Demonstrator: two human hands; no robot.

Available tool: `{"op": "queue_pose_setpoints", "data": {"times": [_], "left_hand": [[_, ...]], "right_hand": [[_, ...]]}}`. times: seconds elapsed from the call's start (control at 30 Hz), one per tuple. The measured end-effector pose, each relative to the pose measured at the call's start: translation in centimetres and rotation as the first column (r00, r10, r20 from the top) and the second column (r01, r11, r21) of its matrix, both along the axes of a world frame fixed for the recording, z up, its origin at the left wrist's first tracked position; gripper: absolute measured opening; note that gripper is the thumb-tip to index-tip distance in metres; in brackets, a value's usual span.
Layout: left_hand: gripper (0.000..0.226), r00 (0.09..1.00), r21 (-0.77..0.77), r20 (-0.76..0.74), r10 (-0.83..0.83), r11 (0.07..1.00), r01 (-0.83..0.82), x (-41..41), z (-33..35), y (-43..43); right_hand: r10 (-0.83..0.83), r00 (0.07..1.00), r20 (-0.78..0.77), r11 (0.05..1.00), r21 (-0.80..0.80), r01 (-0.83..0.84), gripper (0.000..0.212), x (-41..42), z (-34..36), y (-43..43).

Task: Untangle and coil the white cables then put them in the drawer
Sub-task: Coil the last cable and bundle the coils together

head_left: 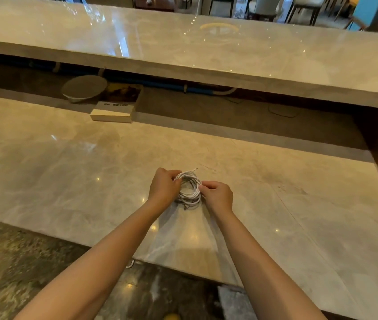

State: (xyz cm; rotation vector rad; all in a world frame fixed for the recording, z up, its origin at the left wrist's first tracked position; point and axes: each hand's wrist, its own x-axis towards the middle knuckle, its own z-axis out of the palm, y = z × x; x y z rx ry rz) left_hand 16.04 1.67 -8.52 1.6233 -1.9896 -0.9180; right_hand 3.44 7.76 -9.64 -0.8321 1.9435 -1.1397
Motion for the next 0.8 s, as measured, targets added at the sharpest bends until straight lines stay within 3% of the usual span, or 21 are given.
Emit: {"op": "queue_pose_setpoints", "data": {"times": [0.23,0.4,0.53,0.63,0.8], "left_hand": [[0.047,0.986,0.006,0.164,0.032,0.999,-0.034,0.3,-0.8,-0.5],[0.061,0.966,0.189,0.255,-0.049,0.982,0.0,0.9,-0.5,-1.5],[0.079,0.95,0.3,0.31,-0.026,0.951,-0.072,0.5,-0.7,-2.7],[0.067,0.948,0.358,0.316,-0.039,0.93,-0.081,0.0,-1.2,-3.4],[0.058,0.982,0.386,0.19,-0.014,0.921,-0.062,0.3,-1.8,-3.4]], "right_hand": [[-0.082,0.995,-0.049,0.995,0.053,0.085,0.011,0.1,-1.5,-0.8],[-0.026,0.992,-0.127,0.993,0.112,0.04,0.019,-0.3,-1.7,-0.9],[0.089,0.981,-0.175,0.973,0.225,-0.049,0.022,-0.6,-1.3,-1.7],[0.097,0.988,-0.123,0.973,0.221,-0.068,0.023,-0.5,-0.8,-2.0],[-0.05,0.995,0.083,0.986,0.164,0.036,0.016,-0.1,-1.4,-1.3]]}}
